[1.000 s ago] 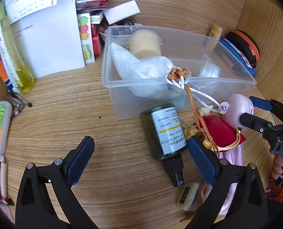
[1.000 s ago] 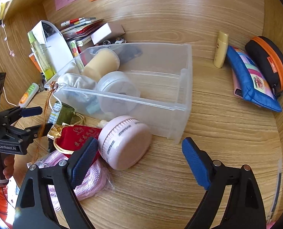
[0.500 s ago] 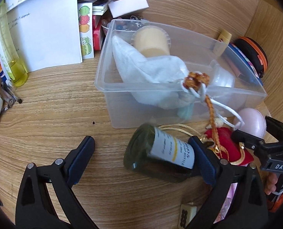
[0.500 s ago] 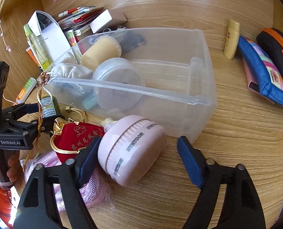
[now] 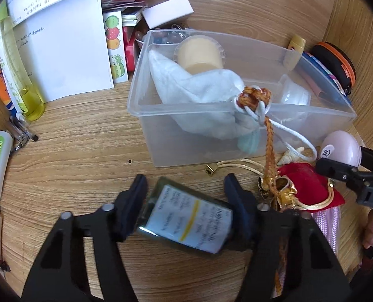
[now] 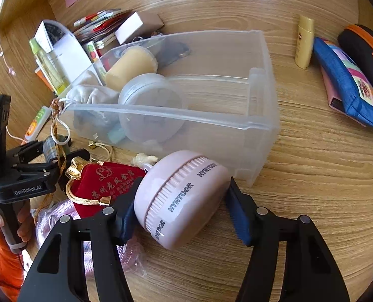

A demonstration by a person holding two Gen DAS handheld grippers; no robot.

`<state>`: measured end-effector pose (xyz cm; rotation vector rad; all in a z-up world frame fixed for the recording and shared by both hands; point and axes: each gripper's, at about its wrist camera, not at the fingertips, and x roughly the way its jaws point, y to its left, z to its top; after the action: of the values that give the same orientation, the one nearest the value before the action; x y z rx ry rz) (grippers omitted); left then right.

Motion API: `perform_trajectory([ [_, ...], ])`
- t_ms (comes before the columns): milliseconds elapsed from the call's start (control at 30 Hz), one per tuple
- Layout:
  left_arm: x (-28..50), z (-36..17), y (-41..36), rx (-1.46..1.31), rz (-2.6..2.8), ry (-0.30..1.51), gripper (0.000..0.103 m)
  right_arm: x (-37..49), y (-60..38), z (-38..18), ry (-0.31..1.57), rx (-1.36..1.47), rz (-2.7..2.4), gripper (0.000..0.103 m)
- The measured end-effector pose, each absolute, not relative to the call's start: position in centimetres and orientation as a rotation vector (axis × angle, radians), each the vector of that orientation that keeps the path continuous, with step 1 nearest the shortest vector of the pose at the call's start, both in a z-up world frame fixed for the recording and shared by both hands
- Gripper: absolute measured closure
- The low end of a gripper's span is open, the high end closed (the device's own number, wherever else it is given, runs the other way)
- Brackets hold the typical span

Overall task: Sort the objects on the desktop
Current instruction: 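Grasp the dark green pump bottle with the left gripper while the right grasps the pink timer, then carry the green bottle and pink timer into the clear box and release both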

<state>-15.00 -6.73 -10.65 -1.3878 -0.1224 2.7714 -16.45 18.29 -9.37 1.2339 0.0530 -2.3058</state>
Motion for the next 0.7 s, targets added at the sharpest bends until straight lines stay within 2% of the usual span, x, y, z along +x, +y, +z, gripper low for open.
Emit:
perform_trajectory([
  [467, -13.4, -9.9, -8.1, -1.365, 2.822, -0.203, 0.042, -14.8, 20.1, -6.8, 0.044, 1.151, -2.346, 0.045],
  [700, -11.6, -8.0, -8.8, -1.303, 2.938, -0.178, 0.042, -14.1, 21.0, -5.5, 0.041, 1.113, -2.377, 0.045],
])
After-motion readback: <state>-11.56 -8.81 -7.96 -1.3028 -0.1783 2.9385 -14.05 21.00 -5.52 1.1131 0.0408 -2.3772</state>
